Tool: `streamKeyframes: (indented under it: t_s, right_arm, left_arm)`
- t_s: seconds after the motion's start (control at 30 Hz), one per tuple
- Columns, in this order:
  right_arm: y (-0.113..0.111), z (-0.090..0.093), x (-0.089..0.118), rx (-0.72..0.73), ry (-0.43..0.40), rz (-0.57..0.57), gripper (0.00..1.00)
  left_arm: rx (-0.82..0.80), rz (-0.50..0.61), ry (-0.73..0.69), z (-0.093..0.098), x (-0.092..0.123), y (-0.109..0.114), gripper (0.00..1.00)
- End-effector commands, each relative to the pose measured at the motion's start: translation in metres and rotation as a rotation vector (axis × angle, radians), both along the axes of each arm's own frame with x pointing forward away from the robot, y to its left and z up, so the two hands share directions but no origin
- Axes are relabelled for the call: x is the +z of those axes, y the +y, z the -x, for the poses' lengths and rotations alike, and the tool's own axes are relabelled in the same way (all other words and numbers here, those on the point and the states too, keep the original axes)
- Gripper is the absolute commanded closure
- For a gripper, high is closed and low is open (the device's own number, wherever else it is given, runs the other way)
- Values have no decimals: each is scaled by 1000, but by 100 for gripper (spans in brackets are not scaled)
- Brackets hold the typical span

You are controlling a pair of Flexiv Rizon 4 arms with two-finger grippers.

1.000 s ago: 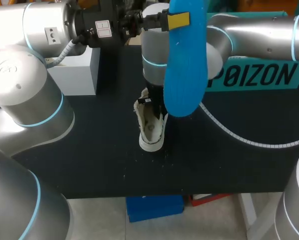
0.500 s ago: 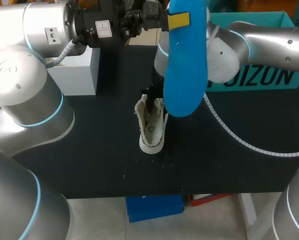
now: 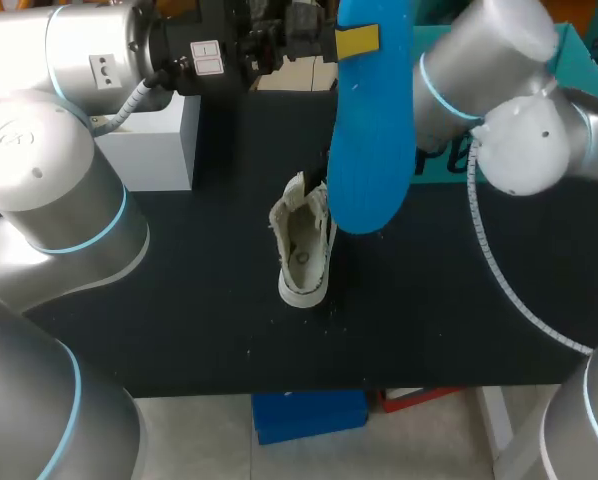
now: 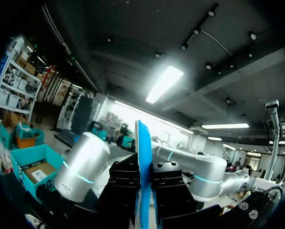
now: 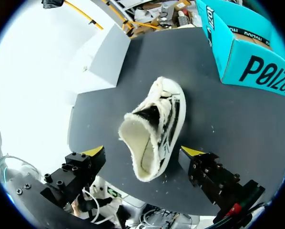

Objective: Take the shoe out of the shoebox, open the shoe tongue, remove and reinsert the insole, then place the shoe into the shoebox

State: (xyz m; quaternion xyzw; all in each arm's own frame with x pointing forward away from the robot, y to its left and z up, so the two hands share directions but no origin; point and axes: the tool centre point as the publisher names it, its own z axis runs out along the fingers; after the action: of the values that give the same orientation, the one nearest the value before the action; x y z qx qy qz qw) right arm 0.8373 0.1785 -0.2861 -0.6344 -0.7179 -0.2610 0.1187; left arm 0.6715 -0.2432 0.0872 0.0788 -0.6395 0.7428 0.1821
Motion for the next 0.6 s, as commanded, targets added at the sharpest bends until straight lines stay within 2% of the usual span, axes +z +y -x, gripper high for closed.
streamKeyframes:
  t_s: [0.03,0.3,0.47,0.6]
  right_arm:
    - [-10,9,-3,39,-106,-451,0]
    - [-10,9,-3,39,-106,-451,0]
    - [-14,7,2,-7,-42,-613,0]
    - [-12,5,5,-15,-35,-665,0]
  left_arm:
    - [2,-2,0,1,0,0,100]
    - [2,-2,0,1,0,0,100]
    - [2,-2,0,1,0,0,100]
    - [2,-2,0,1,0,0,100]
